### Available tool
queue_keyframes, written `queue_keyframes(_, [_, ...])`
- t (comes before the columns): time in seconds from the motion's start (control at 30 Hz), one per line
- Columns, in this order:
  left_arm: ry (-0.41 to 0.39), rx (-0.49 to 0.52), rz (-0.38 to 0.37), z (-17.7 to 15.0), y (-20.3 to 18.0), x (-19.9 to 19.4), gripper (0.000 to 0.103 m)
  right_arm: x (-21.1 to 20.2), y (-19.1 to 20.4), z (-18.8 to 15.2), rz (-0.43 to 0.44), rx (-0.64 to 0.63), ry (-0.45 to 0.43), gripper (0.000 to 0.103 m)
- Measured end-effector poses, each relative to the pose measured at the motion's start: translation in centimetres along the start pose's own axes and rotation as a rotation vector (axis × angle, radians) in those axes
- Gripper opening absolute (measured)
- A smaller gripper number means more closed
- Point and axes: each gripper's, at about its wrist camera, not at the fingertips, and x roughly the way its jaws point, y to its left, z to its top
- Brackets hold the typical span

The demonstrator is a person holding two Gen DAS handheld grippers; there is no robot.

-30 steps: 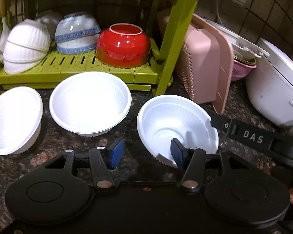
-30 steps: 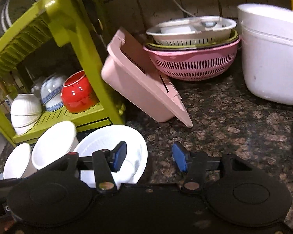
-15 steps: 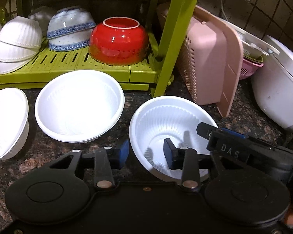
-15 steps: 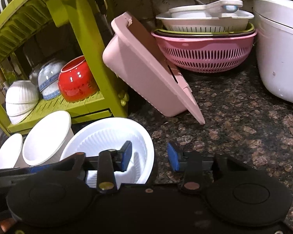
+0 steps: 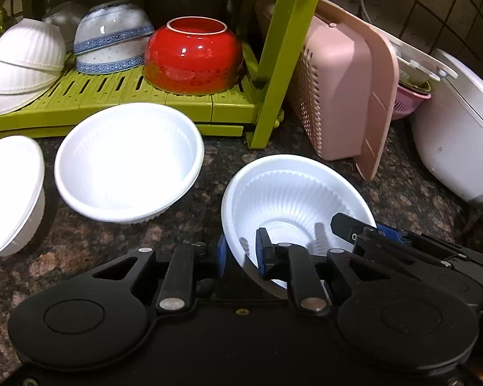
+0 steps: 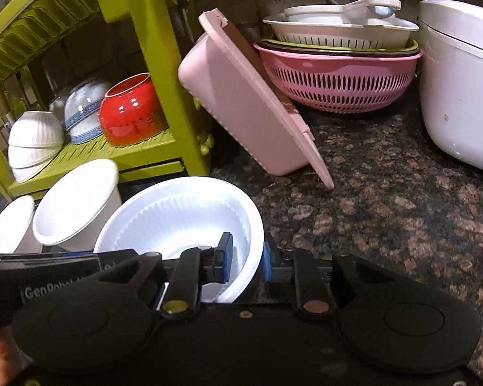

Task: Organize plates and bowls
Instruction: 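Lift the white bowl with both tools and carry it toward the green dish rack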

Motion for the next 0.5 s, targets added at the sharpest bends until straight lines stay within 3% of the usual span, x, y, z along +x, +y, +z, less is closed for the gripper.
queue_keyframes(0.5, [0.021, 0.015, 0.044, -3.0, 3.7, -4.3, 0.024, -4.2, 4.7, -3.9, 0.063, -0.044, 0.013, 0.021])
